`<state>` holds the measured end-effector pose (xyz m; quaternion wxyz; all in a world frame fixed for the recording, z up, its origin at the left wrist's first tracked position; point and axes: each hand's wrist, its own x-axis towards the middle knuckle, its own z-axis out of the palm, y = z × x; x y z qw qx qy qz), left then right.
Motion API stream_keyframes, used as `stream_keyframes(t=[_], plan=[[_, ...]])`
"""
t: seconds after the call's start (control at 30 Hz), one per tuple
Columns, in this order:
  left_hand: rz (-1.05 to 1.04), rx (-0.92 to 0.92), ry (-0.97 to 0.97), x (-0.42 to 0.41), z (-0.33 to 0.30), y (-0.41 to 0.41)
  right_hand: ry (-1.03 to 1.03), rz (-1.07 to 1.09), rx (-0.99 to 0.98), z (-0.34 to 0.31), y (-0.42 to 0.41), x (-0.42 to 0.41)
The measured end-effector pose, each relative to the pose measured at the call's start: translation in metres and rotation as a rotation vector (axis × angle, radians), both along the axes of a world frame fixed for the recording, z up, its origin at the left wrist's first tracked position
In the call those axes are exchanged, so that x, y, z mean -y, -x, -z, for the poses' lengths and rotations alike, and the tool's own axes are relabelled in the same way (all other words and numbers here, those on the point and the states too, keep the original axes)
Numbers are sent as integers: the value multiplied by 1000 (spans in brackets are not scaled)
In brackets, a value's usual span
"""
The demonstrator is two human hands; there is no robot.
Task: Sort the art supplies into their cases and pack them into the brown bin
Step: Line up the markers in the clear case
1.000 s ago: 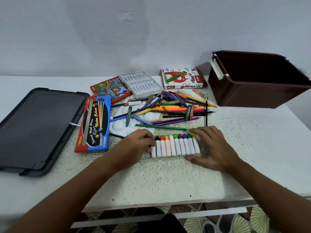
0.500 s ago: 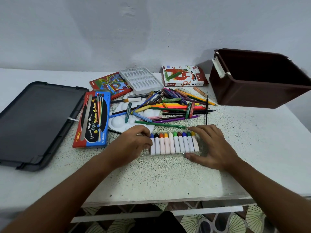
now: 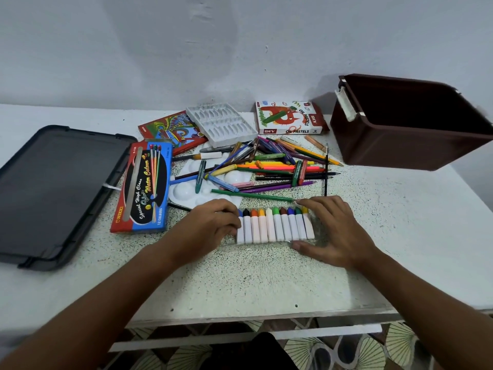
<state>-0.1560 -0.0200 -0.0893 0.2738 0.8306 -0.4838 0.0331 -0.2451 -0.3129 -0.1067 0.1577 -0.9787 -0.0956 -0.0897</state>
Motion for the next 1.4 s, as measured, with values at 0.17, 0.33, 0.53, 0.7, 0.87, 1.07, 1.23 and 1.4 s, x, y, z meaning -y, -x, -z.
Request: stream_keyframes(t=[0.17,0.33,0.53,0.7,0.87,1.07,1.23,1.4], plan=[[-131,78,119,3,-14,-23,-4,2,1,0,0,0],[-493,156,52,4,-27,-83,7,3,-13,-2,0,0],[-576,100,-223,9,-29,-126,9,7,-31,-2,-1,-1],[-558,21,-249,14,-23,-136,-1,3,-26,-2,-1,-1],[-517,38,-268,14,-24,-141,-15,-6,-19,-3,-1,0],[-483,189,-259,-5,-27,-141,-18,-9,-21,-2,-2,0],[-342,199,-23,-8,-43,-103,-16,-12,-12,-2,-2,0],[-66,184,-11,-5,-37,-51,-12,-7,-12,1,-2,1]])
